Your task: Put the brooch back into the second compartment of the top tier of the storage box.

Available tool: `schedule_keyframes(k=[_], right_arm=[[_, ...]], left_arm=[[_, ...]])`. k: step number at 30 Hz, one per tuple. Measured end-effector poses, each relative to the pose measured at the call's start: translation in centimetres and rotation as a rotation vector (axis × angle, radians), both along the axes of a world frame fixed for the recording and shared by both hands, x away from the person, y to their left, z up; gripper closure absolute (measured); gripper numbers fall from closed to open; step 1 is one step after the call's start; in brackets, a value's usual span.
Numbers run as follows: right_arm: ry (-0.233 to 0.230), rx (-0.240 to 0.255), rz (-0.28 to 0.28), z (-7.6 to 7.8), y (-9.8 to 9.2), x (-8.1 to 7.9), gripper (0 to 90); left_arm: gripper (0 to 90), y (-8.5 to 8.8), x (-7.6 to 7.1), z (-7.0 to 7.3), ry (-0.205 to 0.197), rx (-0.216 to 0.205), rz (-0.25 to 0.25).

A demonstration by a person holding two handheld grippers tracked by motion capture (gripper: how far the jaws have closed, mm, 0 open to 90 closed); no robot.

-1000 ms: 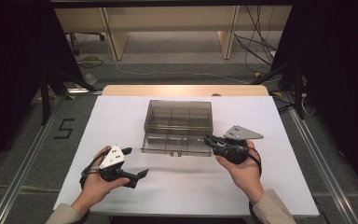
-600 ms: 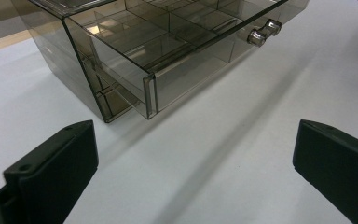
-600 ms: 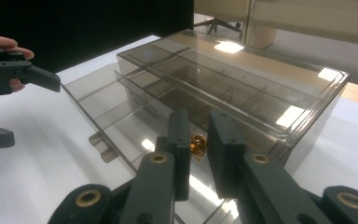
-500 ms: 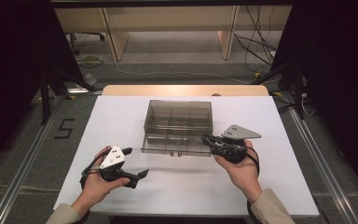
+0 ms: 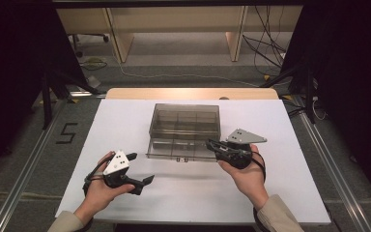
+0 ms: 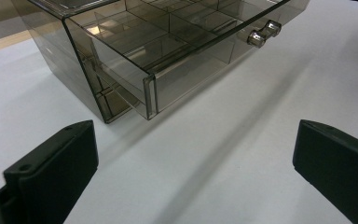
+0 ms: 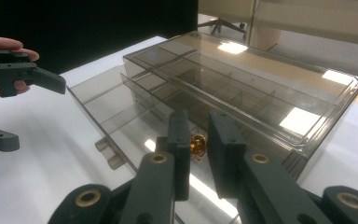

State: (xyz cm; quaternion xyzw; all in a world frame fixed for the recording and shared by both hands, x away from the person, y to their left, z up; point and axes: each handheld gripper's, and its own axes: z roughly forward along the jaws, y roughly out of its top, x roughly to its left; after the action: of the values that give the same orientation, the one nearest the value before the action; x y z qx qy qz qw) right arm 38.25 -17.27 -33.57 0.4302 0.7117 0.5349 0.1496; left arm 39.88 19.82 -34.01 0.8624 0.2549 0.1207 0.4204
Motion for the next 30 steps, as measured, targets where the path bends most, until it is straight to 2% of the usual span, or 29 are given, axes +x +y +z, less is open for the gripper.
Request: schedule_keyframes(k=[30], right_arm=[[0.005,-0.004,0.048,-0.1,2.6,0.9,80.0]], left_arm=[[0.0,-0.1,0.0,-0.1,0.004,-0.003,-0.005]])
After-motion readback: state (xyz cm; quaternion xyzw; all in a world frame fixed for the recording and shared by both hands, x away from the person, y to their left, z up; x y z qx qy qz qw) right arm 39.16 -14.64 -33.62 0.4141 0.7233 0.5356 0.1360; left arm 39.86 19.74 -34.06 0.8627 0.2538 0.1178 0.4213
